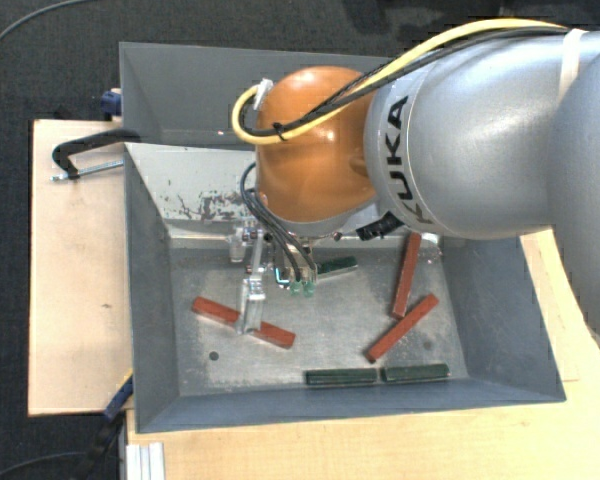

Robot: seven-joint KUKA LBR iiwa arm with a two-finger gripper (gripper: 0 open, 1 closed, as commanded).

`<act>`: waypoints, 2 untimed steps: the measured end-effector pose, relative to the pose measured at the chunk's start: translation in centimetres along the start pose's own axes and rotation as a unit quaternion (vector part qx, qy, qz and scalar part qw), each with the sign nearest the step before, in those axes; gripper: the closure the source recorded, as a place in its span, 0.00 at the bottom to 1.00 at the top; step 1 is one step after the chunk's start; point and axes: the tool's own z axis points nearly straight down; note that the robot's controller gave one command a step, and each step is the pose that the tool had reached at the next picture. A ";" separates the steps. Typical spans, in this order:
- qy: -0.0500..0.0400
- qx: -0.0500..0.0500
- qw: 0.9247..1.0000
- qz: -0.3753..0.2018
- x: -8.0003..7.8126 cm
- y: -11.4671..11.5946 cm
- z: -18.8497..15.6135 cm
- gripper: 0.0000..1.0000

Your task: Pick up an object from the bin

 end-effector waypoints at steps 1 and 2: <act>-0.004 0.000 0.992 -0.124 1.5 0.4 -0.6 0.00; -0.004 0.000 0.958 -0.288 1.5 -1.2 13.3 0.00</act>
Offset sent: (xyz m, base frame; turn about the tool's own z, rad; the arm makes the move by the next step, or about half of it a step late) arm -0.0157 0.0029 0.0048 -0.2487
